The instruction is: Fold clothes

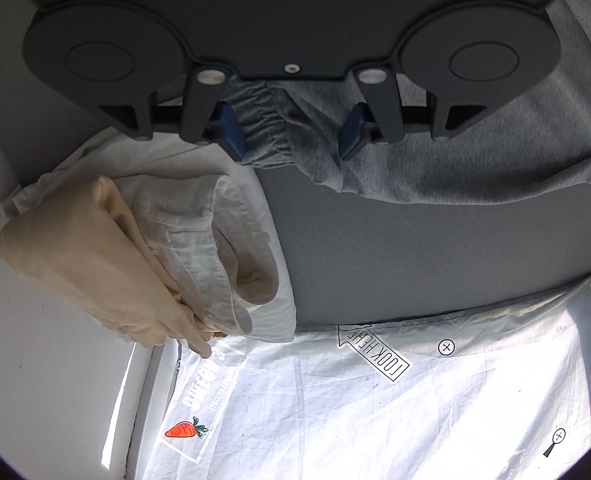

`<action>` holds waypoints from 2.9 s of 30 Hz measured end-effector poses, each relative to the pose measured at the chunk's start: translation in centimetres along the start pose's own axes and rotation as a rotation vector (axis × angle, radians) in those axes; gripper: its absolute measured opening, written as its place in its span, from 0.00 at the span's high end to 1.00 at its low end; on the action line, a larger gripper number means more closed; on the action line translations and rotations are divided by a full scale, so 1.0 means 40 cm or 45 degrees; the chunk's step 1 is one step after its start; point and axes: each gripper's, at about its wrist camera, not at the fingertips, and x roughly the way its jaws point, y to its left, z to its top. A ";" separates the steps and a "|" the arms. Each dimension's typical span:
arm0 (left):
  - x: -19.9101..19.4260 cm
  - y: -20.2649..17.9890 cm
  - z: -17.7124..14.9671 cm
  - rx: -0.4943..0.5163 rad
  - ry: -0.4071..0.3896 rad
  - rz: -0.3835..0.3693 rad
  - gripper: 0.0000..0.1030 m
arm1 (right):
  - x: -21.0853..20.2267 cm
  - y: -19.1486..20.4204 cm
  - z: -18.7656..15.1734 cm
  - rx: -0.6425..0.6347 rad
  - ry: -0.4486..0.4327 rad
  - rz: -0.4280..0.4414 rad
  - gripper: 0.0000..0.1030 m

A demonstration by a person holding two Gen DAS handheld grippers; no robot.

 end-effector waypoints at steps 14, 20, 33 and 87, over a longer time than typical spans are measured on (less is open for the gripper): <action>0.001 -0.001 0.004 -0.037 0.011 0.020 0.00 | 0.041 -0.126 0.136 0.200 -0.138 -0.227 0.99; 0.000 -0.005 0.001 -0.045 0.000 0.025 0.00 | -0.061 0.007 0.037 0.150 -0.139 0.028 0.62; 0.014 0.007 0.038 -0.020 0.110 -0.009 0.00 | -0.153 0.312 -0.152 0.049 -0.038 0.280 0.13; 0.229 -0.451 0.678 0.032 -0.210 -0.720 0.98 | -0.143 0.366 -0.187 0.046 -0.169 0.194 0.00</action>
